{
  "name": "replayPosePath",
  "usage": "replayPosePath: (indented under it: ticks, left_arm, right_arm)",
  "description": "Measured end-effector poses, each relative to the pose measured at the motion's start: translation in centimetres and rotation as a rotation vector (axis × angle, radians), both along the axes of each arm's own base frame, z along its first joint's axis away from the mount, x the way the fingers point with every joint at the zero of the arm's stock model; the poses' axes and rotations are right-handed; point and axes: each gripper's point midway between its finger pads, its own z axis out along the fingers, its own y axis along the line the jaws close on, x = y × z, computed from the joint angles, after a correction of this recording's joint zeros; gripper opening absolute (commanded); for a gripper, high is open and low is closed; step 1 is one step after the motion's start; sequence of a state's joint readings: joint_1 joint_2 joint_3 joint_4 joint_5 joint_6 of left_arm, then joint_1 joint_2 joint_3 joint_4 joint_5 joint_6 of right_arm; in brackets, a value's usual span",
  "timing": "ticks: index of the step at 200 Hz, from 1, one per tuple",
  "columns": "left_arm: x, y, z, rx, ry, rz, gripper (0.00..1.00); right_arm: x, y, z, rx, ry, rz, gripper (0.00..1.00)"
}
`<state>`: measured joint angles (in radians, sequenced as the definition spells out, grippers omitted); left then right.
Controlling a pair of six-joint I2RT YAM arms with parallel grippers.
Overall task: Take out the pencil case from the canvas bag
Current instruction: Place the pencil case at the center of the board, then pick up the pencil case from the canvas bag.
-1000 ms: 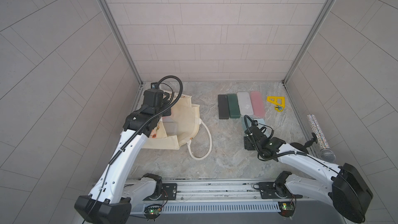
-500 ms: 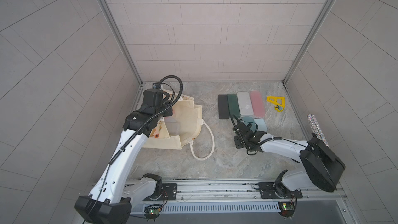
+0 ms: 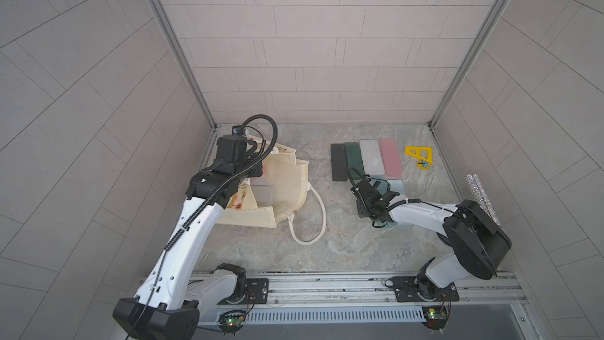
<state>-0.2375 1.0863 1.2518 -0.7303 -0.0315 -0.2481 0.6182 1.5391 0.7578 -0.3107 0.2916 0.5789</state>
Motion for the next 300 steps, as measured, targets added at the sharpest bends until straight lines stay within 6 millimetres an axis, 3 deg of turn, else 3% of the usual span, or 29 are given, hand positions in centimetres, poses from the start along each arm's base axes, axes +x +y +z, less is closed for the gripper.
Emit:
replayPosePath:
  ticks: [61, 94, 126, 146, 166, 187, 229, 274, 300]
  left_arm:
    - [-0.1, -0.6, 0.0, -0.011, 0.004, -0.033, 0.0]
    - [-0.3, -2.2, -0.1, -0.06, 0.017, -0.115, 0.0]
    - [-0.1, -5.0, -0.1, -0.152, 0.027, -0.241, 0.0]
    - [0.0, -6.8, -0.2, -0.2, 0.037, -0.32, 0.0]
    - [-0.3, -8.6, -0.4, -0.228, 0.05, -0.398, 0.0]
    - [-0.7, -9.6, -0.3, -0.238, 0.052, -0.452, 0.0]
    - [-0.9, -9.7, 0.1, -0.228, 0.035, -0.462, 0.0]
    - [-0.9, -9.5, 0.2, -0.221, 0.03, -0.452, 0.0]
    - [-1.0, -9.5, 0.3, -0.22, 0.027, -0.451, 0.0]
  right_arm:
    - [0.3, -0.4, 0.7, 0.009, -0.022, -0.03, 0.43]
    - [-0.8, 0.7, 5.3, 0.109, -0.162, 0.054, 0.44]
    - [-3.1, 5.1, 10.9, 0.241, -0.337, 0.252, 0.5]
    - [-5.7, 8.5, 12.7, 0.296, -0.399, 0.417, 0.53]
    - [-8.4, 11.3, 12.7, 0.344, -0.416, 0.565, 0.54]
    - [-9.6, 12.8, 11.8, 0.349, -0.4, 0.641, 0.54]
    - [-10.5, 16.2, 10.6, 0.319, -0.384, 0.739, 0.55]
    - [-10.7, 22.7, 11.2, 0.276, -0.429, 0.84, 0.55]
    - [-9.6, 25.8, 11.2, 0.247, -0.461, 0.843, 0.57]
